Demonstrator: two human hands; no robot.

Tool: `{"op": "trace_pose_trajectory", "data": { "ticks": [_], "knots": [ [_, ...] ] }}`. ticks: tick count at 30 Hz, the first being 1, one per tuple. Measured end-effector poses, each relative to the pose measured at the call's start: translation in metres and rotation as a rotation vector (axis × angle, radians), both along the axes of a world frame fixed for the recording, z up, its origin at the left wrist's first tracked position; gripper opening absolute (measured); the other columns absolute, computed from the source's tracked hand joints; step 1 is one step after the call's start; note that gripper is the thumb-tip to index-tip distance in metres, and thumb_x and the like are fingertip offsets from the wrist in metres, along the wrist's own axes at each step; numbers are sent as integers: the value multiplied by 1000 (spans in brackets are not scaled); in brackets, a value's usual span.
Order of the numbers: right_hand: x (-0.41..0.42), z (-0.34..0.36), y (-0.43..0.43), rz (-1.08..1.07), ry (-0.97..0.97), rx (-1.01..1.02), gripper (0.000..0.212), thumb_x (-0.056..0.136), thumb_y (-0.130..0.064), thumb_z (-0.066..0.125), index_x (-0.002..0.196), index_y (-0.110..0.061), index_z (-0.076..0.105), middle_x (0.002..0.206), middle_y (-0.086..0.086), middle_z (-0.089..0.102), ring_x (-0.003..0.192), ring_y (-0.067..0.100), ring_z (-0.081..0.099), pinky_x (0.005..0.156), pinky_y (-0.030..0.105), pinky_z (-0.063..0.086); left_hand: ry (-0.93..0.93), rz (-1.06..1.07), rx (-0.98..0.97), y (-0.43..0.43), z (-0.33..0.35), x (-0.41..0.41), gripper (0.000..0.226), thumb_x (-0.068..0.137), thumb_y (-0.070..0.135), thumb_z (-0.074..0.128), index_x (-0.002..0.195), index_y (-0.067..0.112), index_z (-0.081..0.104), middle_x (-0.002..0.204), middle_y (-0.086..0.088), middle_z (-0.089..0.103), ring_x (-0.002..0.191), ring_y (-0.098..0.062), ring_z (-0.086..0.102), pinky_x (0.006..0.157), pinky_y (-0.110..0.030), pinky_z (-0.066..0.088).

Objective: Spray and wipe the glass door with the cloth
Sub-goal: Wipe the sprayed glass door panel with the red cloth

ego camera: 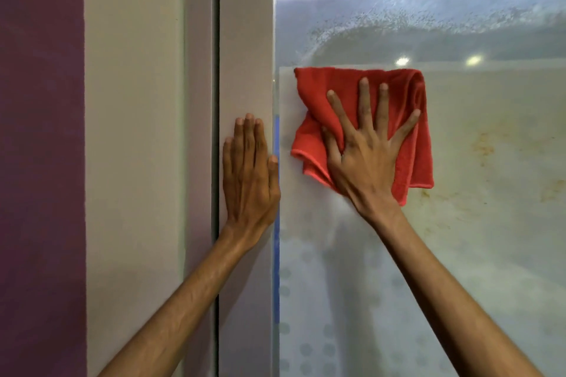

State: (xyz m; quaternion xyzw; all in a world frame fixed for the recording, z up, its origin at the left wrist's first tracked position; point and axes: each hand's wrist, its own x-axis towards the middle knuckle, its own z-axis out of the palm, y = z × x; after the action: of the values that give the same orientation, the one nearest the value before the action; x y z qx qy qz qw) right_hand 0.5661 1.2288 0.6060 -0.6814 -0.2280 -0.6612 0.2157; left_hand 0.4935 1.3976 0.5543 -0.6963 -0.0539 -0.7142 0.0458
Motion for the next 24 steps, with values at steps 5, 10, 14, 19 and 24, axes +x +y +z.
{"op": "trace_pose_trajectory", "data": {
  "ticks": [5,10,14,19,24],
  "knots": [
    [-5,-83,-13,-2,12,-138,71,85,-45,45,154,-42,29,167,5,16,155,34,6,114,75,1,2,7,-22,2,0,-1,56,107,31,17,152,-2,25,161,-18,19,151,-29,14,124,-46,5],
    [8,-73,-36,-42,93,-18,70,83,-42,43,152,-43,32,166,6,19,154,36,7,108,81,3,57,-98,-1,7,-2,-6,54,106,25,23,155,2,18,164,-13,11,153,-22,6,125,-38,5],
    [1,36,-17,-15,194,213,65,93,-65,32,154,-46,23,167,12,10,152,44,2,106,82,2,83,-170,1,14,-2,-12,54,105,25,21,156,5,15,164,-9,7,153,-15,0,124,-30,-2],
    [-14,85,20,-29,142,142,85,81,-90,21,155,-49,15,167,19,1,150,51,-4,103,84,-6,4,-184,25,17,-9,-17,52,104,15,29,154,2,18,163,-11,10,153,-21,5,125,-36,0],
    [-18,71,38,-33,58,45,61,95,-66,25,154,-50,20,168,14,4,151,47,-2,105,83,-3,-75,-259,-9,16,-7,-12,51,105,16,26,152,0,15,161,-10,14,151,-19,9,125,-37,6]
  ]
}}
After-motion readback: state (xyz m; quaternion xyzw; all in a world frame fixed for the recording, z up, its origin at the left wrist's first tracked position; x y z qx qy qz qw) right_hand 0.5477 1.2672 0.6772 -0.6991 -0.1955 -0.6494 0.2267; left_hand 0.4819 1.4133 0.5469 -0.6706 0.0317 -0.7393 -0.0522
